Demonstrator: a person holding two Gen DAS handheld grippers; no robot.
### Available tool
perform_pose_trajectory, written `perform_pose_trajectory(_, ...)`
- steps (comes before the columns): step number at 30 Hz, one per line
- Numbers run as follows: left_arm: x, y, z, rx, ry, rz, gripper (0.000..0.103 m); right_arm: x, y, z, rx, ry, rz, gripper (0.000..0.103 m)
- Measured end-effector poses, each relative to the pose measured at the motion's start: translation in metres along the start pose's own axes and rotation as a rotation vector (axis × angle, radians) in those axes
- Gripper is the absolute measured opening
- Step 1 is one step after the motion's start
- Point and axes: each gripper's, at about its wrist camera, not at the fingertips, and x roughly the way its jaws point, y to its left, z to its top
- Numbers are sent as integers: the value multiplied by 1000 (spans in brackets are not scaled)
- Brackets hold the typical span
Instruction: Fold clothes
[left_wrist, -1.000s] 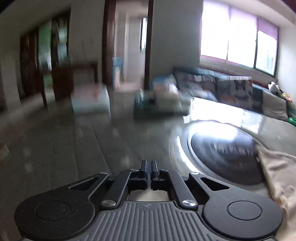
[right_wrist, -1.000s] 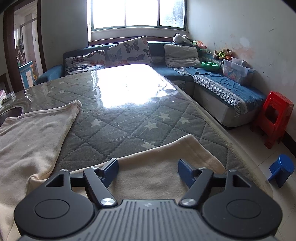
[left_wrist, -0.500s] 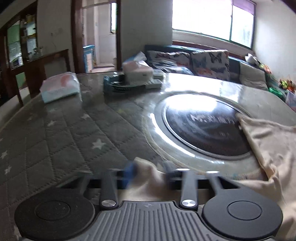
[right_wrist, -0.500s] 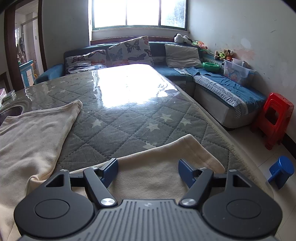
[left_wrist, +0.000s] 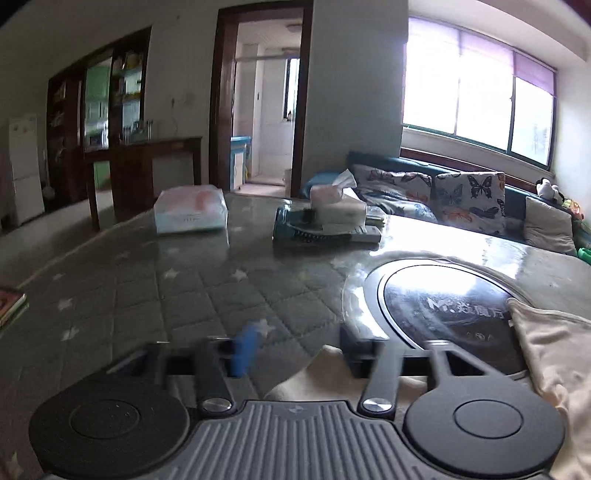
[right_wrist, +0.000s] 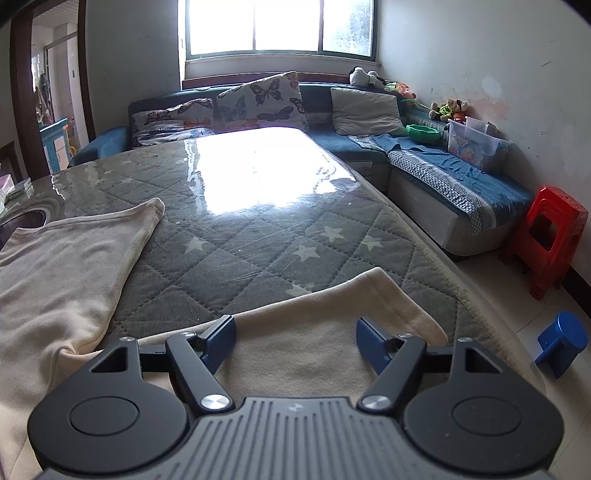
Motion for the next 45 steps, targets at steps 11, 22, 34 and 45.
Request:
perform_pose_trajectory(11,13,-21,-27,161,117,16,31,1,-3,0,-12,1,4,74)
perform_pose_trajectory(22,-16,-27,-25,233,99,50,26,-19,2,5,-107,-13,34,73)
perform_pose_trajectory(34,-104,-137,-40,397,114,-679,35,-72,87,-2,-370,38,480,55)
perform_pose_trajectory(45,-111,-185,-84,624,140,-736,37,-105,155,-43,-629,44,642,43)
